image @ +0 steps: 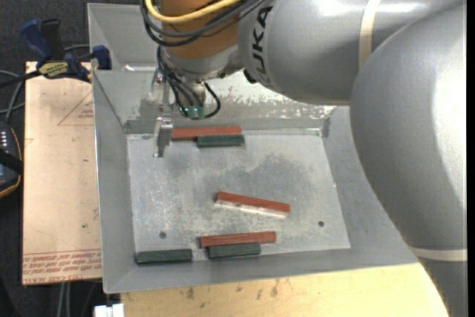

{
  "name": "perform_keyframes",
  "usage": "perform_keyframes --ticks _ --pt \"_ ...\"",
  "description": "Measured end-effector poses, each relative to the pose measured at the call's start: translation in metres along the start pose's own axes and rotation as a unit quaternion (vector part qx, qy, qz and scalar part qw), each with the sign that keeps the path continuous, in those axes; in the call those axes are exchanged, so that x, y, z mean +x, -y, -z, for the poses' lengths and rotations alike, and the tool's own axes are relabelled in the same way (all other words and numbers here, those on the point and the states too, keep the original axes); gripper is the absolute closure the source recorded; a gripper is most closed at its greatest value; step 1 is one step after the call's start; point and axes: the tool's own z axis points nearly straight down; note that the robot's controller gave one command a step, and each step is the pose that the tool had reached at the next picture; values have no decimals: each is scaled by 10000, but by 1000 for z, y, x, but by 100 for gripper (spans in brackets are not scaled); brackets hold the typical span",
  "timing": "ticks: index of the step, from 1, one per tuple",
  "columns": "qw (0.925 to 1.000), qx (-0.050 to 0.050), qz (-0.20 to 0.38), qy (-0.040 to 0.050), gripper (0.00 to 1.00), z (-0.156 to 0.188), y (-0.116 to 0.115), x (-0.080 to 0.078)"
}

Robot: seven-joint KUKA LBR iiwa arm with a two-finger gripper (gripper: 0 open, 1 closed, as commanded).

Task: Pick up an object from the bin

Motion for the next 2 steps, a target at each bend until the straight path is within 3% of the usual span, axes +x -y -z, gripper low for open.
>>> perform_keyframes --ticks 1,2 --pt "10000 -6 -23 40 100 6 2 -2" --pt "10000 -6 -24 40 100 6 2 -2"
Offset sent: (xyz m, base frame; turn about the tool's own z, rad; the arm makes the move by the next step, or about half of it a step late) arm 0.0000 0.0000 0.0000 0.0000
